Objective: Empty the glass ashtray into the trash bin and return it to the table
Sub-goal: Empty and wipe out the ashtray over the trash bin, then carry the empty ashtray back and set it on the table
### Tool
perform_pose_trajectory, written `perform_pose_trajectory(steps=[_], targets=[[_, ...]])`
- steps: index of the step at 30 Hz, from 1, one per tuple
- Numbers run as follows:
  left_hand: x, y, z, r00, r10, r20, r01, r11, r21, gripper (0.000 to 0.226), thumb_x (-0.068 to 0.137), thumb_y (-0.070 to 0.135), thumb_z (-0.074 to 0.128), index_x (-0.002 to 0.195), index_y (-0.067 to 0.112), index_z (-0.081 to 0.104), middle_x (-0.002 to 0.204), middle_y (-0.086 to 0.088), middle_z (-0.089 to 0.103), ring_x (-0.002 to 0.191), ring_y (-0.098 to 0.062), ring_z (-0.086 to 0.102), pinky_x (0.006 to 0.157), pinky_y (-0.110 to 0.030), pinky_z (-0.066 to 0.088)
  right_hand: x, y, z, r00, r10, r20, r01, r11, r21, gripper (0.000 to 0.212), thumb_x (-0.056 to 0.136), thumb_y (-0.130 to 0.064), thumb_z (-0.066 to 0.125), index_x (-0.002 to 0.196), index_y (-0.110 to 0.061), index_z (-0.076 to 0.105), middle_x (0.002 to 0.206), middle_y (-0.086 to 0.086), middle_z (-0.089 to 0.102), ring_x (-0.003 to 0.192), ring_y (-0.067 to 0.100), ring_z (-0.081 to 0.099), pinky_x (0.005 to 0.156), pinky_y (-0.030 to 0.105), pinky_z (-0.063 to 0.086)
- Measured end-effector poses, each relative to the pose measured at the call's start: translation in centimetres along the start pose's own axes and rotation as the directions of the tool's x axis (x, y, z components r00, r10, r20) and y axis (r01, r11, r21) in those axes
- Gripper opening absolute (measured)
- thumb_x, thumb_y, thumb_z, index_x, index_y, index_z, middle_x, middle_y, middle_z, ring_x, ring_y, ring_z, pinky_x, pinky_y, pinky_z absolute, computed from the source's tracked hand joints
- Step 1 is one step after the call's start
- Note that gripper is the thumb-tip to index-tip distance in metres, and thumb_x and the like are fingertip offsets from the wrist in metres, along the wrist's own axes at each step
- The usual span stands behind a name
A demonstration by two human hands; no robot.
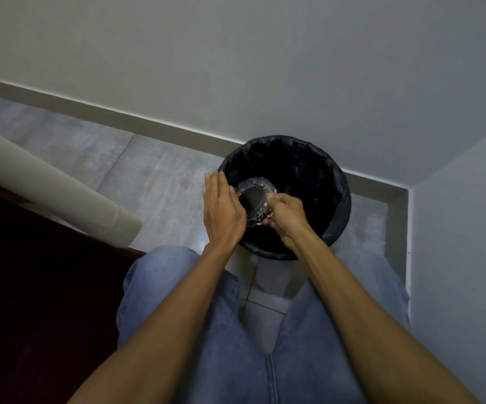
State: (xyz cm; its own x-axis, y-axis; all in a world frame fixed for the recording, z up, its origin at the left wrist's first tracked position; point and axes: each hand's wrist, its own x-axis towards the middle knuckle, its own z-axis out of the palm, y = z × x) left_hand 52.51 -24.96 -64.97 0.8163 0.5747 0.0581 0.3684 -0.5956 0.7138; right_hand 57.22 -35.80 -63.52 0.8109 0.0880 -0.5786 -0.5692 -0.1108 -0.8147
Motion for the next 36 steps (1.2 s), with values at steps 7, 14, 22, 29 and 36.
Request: perform_pose_trajectory(steps=[7,14,22,29,36], targets=[[0.0,8.5,-6.7,0.985,0.038,0.168,-0.024,0.996,-0.086,0.035,0.104,0.026,0.034,0.089,0.013,0.063,0.082,0.001,0.067,0.074,-0.01,0.061,0.069,-0.025,0.044,-6.6,-5.0,-2.5,0.853,-0.481,0.201,0.474,0.555,-0.684,0.022,0.097,-0.025,0.054,0.114,-0.014,0.064,0.096,0.006,0.06,0.08,0.014,0.052,0.07,0.022,0.036],[1.2,17.4,-15.6,0.702,-0.559,0.44,0.705,0.629,-0.326,0.03,0.088,0.029,0.05,0.069,0.011,0.064,0.075,-0.01,0.068,0.079,-0.032,0.07,0.072,-0.04,0.058,-18.3,-14.3,-4.3,0.758,-0.522,0.391,0.617,0.381,-0.688,0.033,0.094,-0.017,0.06,0.126,-0.01,0.063,0.103,0.013,0.053,0.084,0.024,0.058,0.071,0.032,0.05],[-1.8,28.9,-27.4,0.735,-0.594,0.328,0.672,0.57,-0.473,0.029,0.103,0.006,0.041,0.112,-0.003,0.067,0.065,0.001,0.065,0.039,0.004,0.063,0.039,-0.01,0.045,-28.9,-27.0,-6.4,0.865,-0.354,0.356,0.501,0.641,-0.581,0.04,0.085,0.0,0.065,0.117,-0.022,0.073,0.113,-0.001,0.05,0.071,0.005,0.05,0.07,0.013,0.047],[-4.6,35.5,-36.3,0.695,-0.654,0.3,0.661,0.417,-0.623,0.024,0.104,0.012,0.043,0.112,0.002,0.063,0.082,-0.017,0.074,0.056,-0.017,0.075,0.059,-0.033,0.064,-36.5,-35.6,-6.0,0.977,-0.213,0.003,0.192,0.878,-0.439,0.049,0.092,-0.051,0.055,0.135,-0.027,0.061,0.125,0.0,0.061,0.089,0.003,0.067,0.09,0.028,0.055],[-7.7,38.2,-44.5,0.667,-0.726,0.171,0.607,0.395,-0.69,0.022,0.101,0.012,0.049,0.099,0.012,0.072,0.091,-0.015,0.076,0.081,-0.029,0.077,0.075,-0.043,0.064,-41.8,-40.0,-3.7,0.962,-0.155,0.227,0.252,0.823,-0.509,0.032,0.1,-0.033,0.042,0.114,-0.02,0.069,0.083,0.006,0.072,0.064,0.01,0.07,0.067,0.019,0.057]])
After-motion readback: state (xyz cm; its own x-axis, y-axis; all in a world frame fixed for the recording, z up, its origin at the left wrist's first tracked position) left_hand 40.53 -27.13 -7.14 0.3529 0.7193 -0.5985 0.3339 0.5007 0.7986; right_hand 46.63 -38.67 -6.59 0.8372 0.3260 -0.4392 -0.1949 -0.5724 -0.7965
